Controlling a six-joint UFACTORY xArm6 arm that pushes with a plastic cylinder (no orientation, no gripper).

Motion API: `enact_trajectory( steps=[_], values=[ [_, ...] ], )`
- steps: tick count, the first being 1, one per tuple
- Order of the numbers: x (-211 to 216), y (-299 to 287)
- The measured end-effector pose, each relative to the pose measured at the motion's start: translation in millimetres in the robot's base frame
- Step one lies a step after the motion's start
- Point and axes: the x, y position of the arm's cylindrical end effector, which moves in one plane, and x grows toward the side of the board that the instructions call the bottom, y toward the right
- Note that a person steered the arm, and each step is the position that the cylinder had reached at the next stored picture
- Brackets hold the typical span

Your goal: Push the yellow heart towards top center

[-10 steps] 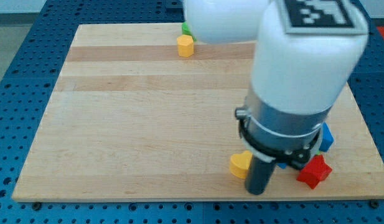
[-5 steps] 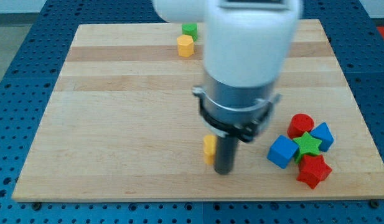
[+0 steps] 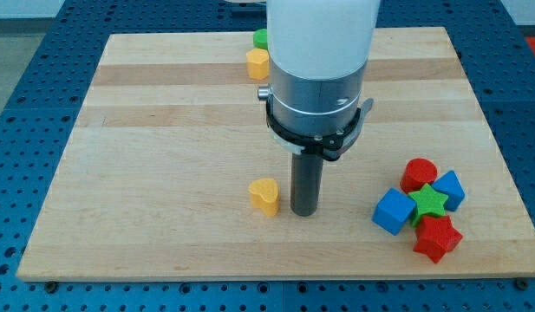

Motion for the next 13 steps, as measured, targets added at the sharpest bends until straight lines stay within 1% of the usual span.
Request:
enact_trajectory(
  steps=[1,2,3,4,5,6,7,8,9,10,11,12,13],
  values=[
    [0,-22],
    [14,-34],
    [-3,-102],
    [-49,-166],
    [-46,-140],
    [9,-143],
    [2,-131],
    [-51,-75],
    [-135,-89],
    [-171,-101],
    [-168,-130],
    [-168,-201],
    [-168,-153]
  ],
)
